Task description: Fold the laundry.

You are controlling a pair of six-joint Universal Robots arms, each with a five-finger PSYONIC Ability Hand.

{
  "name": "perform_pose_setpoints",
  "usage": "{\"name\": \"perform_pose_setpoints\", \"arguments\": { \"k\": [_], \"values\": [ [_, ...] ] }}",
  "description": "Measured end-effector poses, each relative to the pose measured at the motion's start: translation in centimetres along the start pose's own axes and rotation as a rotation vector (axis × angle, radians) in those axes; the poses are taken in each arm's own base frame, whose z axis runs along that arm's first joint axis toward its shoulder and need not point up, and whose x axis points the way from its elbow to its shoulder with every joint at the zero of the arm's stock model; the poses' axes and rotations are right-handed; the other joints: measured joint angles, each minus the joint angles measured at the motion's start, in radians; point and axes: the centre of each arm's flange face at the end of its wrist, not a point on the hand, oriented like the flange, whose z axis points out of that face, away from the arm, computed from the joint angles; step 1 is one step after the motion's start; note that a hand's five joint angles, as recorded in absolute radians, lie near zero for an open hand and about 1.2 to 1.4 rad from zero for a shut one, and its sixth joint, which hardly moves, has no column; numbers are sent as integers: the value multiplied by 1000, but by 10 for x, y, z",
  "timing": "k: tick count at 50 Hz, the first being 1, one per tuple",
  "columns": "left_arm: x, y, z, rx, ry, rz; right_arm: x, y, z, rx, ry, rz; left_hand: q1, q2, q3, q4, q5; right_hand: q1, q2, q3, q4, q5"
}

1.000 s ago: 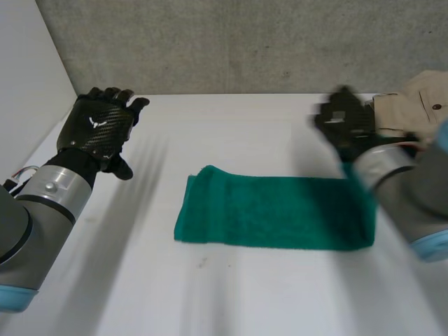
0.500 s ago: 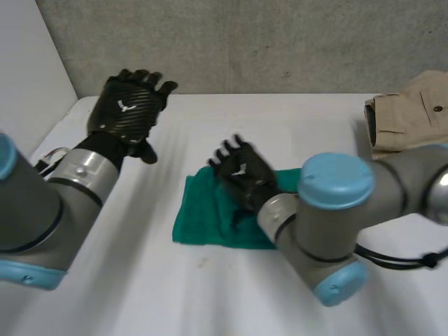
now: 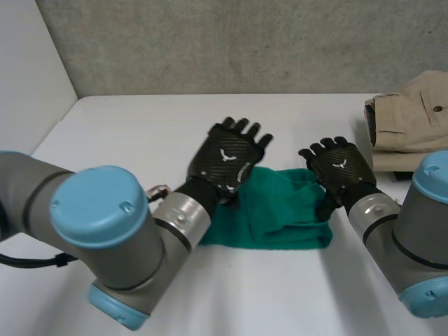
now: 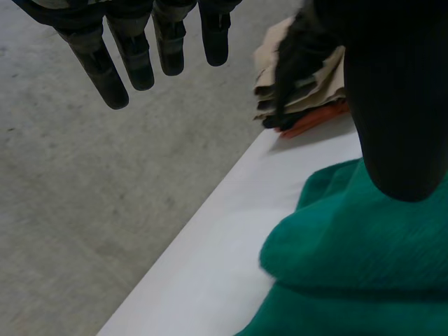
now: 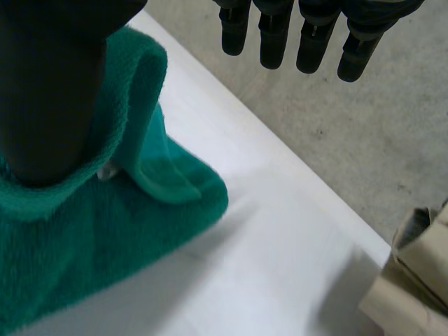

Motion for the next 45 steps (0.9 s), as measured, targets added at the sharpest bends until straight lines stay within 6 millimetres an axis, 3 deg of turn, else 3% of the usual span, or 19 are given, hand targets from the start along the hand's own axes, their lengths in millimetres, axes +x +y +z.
{"name": "perform_pose_setpoints", "arguments": {
  "k": [4, 8, 14, 15, 17, 25, 30, 32, 36, 39, 41, 45],
  "values": [
    [5, -1, 2, -1, -15, 1, -7, -7, -2, 18, -19, 21, 0, 0, 0, 0, 0, 0, 0, 0, 0, 0],
    [-5, 0, 5, -23, -93, 0, -13, -9, -3, 18, -35, 32, 0, 0, 0, 0, 0, 0, 0, 0, 0, 1],
    [-39, 1, 5, -53, -225, -2, -17, -8, -5, 7, -55, 34, 0, 0, 0, 0, 0, 395, 399, 400, 398, 393],
    [-52, 1, 4, -61, -263, -1, -18, -9, -5, 9, -66, 32, 0, 0, 0, 0, 0, 704, 711, 700, 696, 686],
    [-65, 1, 0, -69, -301, 0, -19, -12, -4, 23, -80, 26, 0, 0, 0, 0, 0, 898, 918, 906, 904, 893],
    [-110, -3, -18, -74, -416, 9, -32, -49, 13, 172, -130, -88, 0, 0, 0, 0, 0, 905, 969, 978, 987, 929],
    [-133, -8, -33, -64, -476, 18, -70, -81, 24, 313, -199, -249, 0, 0, 0, 0, 0, 905, 969, 978, 987, 929],
    [-143, -11, -42, -57, -499, 23, -102, -90, 27, 386, -257, -358, 0, 0, 0, 0, 0, 905, 969, 978, 987, 929],
    [-153, -10, -52, -56, -513, 24, -146, -87, 25, 479, -371, -495, 0, 0, 0, 0, 0, 905, 969, 978, 987, 929],
    [-157, -5, -59, -65, -518, 17, -180, -73, 20, 546, -484, -587, 0, 0, 0, 0, 0, 905, 969, 978, 987, 929],
    [-158, -3, -61, -68, -518, 12, -189, -67, 19, 560, -516, -608, 0, 0, 0, 0, 0, 803, 869, 877, 884, 835],
    [-159, 4, -64, -81, -513, -4, -200, -56, 17, 557, -541, -637, 0, 0, 0, 0, 0, 98, 130, 158, 161, 111]
  ]
}}
